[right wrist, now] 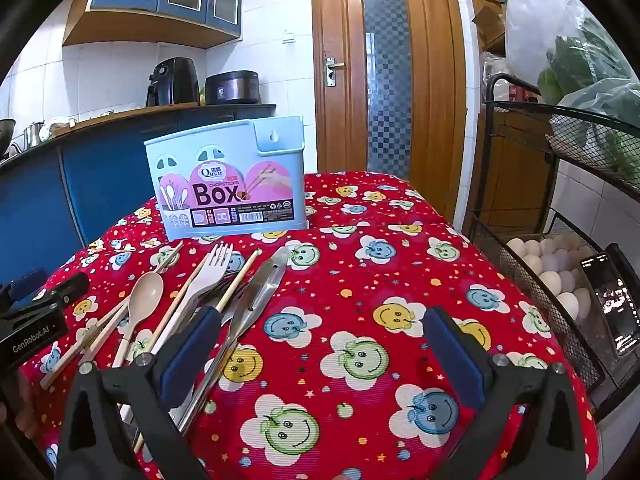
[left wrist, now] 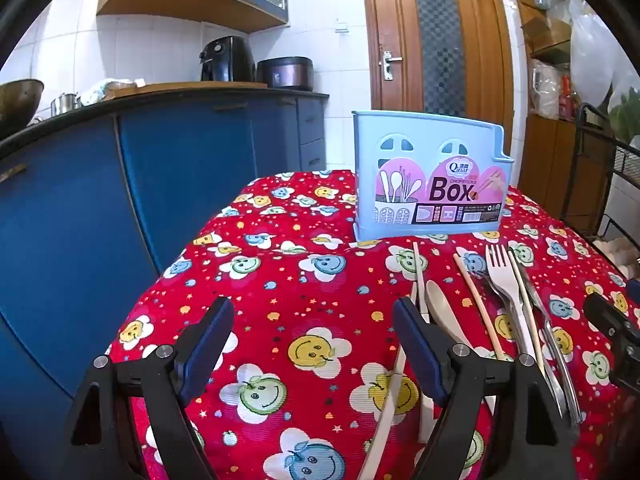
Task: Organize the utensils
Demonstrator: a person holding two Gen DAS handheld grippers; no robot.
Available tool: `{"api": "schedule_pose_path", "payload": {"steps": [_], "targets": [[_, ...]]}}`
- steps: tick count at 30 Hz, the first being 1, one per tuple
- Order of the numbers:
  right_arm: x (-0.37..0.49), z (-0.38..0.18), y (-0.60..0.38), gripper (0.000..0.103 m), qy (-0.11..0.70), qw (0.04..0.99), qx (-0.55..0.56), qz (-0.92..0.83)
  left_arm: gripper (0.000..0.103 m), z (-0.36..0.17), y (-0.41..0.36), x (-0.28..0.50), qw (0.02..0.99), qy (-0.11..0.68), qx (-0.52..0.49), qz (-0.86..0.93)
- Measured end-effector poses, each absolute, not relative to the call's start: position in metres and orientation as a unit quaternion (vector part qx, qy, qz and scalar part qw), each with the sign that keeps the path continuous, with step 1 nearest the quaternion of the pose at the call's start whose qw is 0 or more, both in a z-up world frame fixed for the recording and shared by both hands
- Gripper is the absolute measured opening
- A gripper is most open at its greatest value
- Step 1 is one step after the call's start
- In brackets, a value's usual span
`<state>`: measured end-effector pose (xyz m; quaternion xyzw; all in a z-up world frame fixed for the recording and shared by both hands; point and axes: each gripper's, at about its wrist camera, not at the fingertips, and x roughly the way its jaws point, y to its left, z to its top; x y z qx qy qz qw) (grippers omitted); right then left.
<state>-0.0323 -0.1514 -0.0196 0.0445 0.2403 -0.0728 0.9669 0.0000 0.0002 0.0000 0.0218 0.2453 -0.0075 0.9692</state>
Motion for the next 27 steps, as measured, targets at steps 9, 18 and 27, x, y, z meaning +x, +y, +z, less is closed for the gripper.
{"api": "schedule_pose_path", "payload": {"steps": [9, 18, 27], "targets": [[-0.0324, -0.0197, -0.1509, 0.103, 0.239, 0.967, 0.043, -0.073, 0.082, 0.0005, 0.0021, -0.0015, 0.969, 0.245, 0.021, -0.008], [-0.0324, -0.0199, -0.151, 0.103, 0.238, 0.967, 0.044, -0.073, 0.082, 0.0, 0.0002, 0.0, 0.969, 0.247, 0.022, -0.007], [-0.0322, -0.0199, -0.1508, 0.103, 0.239, 0.967, 0.044, -0.073, 0.082, 0.0, 0.0002, 0.0, 0.969, 0.248, 0.022, -0.007]]}}
